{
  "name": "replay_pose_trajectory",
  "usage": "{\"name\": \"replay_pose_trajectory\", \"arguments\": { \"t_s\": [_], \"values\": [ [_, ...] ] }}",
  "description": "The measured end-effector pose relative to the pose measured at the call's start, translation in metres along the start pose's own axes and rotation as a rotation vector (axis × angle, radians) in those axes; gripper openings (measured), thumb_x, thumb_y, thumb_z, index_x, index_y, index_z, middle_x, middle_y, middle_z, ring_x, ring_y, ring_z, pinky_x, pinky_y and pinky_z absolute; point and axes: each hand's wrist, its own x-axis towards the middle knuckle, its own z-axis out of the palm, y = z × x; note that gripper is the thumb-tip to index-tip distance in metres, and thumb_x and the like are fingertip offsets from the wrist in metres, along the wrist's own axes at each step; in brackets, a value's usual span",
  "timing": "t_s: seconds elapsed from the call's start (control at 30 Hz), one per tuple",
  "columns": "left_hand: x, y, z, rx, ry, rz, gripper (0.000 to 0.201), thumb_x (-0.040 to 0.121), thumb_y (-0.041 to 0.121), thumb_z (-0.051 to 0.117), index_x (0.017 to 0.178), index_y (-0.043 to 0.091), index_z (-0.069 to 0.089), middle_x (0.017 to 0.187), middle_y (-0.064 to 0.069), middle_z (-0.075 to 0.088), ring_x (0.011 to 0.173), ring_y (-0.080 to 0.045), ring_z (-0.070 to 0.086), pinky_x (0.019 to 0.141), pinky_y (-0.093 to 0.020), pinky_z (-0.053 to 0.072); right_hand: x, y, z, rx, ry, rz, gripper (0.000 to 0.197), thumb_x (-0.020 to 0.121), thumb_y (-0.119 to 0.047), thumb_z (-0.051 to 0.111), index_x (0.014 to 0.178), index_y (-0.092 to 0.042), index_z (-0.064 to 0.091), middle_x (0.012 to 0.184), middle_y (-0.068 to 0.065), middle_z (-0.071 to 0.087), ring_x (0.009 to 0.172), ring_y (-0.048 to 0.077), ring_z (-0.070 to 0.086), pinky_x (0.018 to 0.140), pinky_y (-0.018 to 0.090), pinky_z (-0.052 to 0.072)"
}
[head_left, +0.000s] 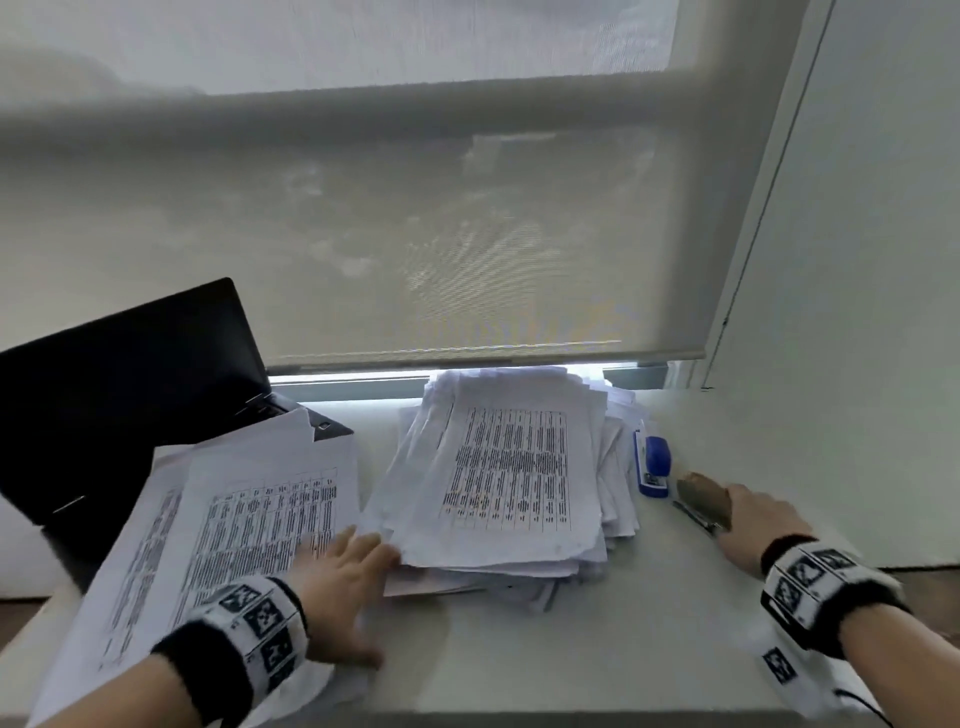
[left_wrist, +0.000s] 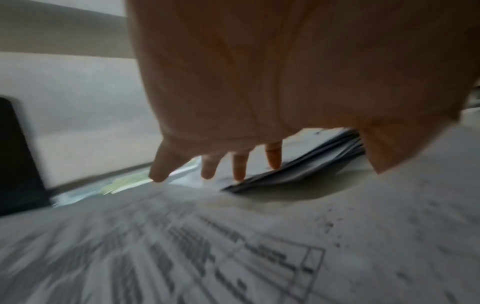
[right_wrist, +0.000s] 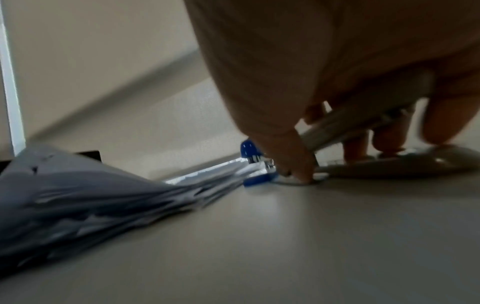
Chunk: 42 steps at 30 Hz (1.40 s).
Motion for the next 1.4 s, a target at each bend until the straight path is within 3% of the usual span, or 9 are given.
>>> {"name": "replay_pose_trajectory", "arguments": {
  "t_s": [0.23, 0.5, 0.67, 0.8, 0.93, 1.07, 1.2, 1.3, 1.4],
  "values": [
    [-0.015, -0.033, 0.016, -0.112, -0.052, -0.143, 0.095, 0.08, 0.038, 0.066, 0.153, 0.032, 0.006, 0.161, 0.008, 0.014, 0.146, -0.021, 0.019, 0.117, -0.046, 0.027, -0.016, 0.009, -0.016, 0.31, 0.164, 0.032, 0.023, 0.086, -0.019, 0.056, 0.102, -0.004, 0.061, 0.091, 0.019, 0.064, 0.084, 0.033, 0.062, 0.072, 0.032, 0.043],
    [0.024, 0.027, -0.018, -0.131, 0.289, 0.003, 0.079, 0.089, 0.053, 0.058, 0.152, 0.039, 0.013, 0.163, 0.011, 0.007, 0.15, -0.019, 0.011, 0.119, -0.051, 0.016, -0.056, -0.016, -0.08, 0.712, 0.21, -0.124, 0.008, 0.078, -0.007, 0.067, 0.082, -0.002, 0.064, 0.058, 0.011, 0.063, 0.048, 0.023, 0.055, 0.05, 0.024, 0.04],
    [0.037, 0.058, -0.039, -0.085, 0.353, -0.037, 0.043, 0.094, 0.018, 0.049, 0.129, 0.042, 0.058, 0.138, 0.006, 0.055, 0.13, -0.021, 0.048, 0.115, -0.038, 0.025, -0.069, -0.043, -0.085, 0.888, -0.017, -0.149, 0.017, 0.081, -0.009, 0.069, 0.073, 0.004, 0.06, 0.052, 0.012, 0.053, 0.039, 0.023, 0.048, 0.045, 0.027, 0.04],
    [0.025, 0.058, -0.047, -0.229, 0.445, -0.06, 0.023, 0.086, 0.032, 0.064, 0.104, 0.041, 0.073, 0.11, 0.005, 0.071, 0.104, -0.02, 0.064, 0.088, -0.025, 0.046, -0.076, -0.051, -0.083, 0.818, -0.07, -0.202, 0.016, 0.081, -0.012, 0.068, 0.075, 0.001, 0.061, 0.057, 0.014, 0.057, 0.039, 0.023, 0.051, 0.043, 0.024, 0.039],
    [0.013, 0.059, -0.04, -0.471, 0.332, 0.075, 0.025, 0.079, 0.051, 0.072, 0.085, 0.027, 0.077, 0.062, 0.012, 0.061, 0.063, -0.007, 0.055, 0.064, -0.022, 0.042, -0.076, -0.061, -0.075, 0.728, -0.101, -0.221, 0.014, 0.08, -0.016, 0.069, 0.079, -0.004, 0.064, 0.061, 0.01, 0.06, 0.041, 0.019, 0.054, 0.044, 0.023, 0.039],
    [0.005, 0.062, -0.039, -0.625, 0.316, 0.226, 0.021, 0.086, 0.035, 0.071, 0.083, 0.015, 0.076, 0.068, 0.007, 0.063, 0.069, -0.005, 0.054, 0.071, -0.019, 0.044, -0.081, -0.074, -0.064, 0.659, -0.138, -0.247, 0.013, 0.08, -0.012, 0.068, 0.077, -0.001, 0.062, 0.055, 0.008, 0.058, 0.038, 0.014, 0.052, 0.039, 0.02, 0.036],
    [-0.016, 0.075, -0.042, -0.822, 0.008, 0.421, 0.034, 0.085, 0.049, 0.066, 0.059, 0.026, 0.063, 0.052, 0.017, 0.052, 0.054, 0.001, 0.045, 0.061, -0.016, 0.039, -0.084, -0.078, -0.064, 0.642, -0.088, -0.248, 0.016, 0.082, -0.011, 0.067, 0.082, 0.004, 0.063, 0.059, 0.009, 0.056, 0.046, 0.018, 0.05, 0.048, 0.023, 0.04],
    [-0.006, 0.073, -0.041, -0.907, 0.086, 0.342, 0.046, 0.082, 0.07, 0.052, 0.096, 0.033, 0.074, 0.102, 0.013, 0.072, 0.097, -0.006, 0.064, 0.093, -0.029, 0.049, -0.084, -0.081, -0.069, 0.585, -0.05, -0.278, 0.015, 0.081, -0.016, 0.069, 0.081, -0.002, 0.065, 0.062, 0.005, 0.056, 0.052, 0.017, 0.05, 0.054, 0.025, 0.038],
    [0.012, 0.062, -0.028, -0.313, 0.121, 0.112, 0.067, 0.085, 0.069, 0.051, 0.145, 0.04, 0.039, 0.158, 0.008, 0.028, 0.147, -0.023, 0.021, 0.12, -0.053, 0.014, -0.087, -0.09, -0.068, 0.511, -0.064, -0.348, 0.011, 0.084, -0.02, 0.066, 0.077, -0.014, 0.061, 0.065, 0.0, 0.058, 0.058, 0.014, 0.054, 0.055, 0.024, 0.038]
  ]
}}
